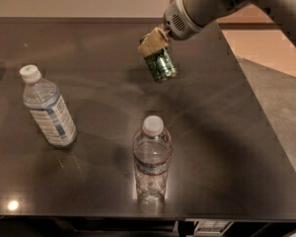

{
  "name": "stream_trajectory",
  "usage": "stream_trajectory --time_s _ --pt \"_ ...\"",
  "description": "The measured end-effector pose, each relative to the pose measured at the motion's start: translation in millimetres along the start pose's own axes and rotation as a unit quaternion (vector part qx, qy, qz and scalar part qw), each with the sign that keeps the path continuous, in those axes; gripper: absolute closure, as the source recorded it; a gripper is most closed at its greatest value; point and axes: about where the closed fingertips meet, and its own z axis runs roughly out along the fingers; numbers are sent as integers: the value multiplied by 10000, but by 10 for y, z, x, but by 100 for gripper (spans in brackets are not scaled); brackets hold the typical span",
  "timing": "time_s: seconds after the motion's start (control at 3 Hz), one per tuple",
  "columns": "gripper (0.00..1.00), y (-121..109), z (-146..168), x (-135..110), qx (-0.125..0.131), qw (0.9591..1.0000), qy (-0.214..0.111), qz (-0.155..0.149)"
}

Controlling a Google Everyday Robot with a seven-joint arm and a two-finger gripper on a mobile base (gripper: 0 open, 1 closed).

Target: Place green can upright

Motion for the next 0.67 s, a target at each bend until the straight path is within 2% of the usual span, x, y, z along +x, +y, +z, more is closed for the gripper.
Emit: stream_trajectory --time_s 0.33,0.67 --pt "100 49 -129 -9 -76 9958 -851 -339" --pt "100 98 -196 73 -104 9858 -1537 -661"
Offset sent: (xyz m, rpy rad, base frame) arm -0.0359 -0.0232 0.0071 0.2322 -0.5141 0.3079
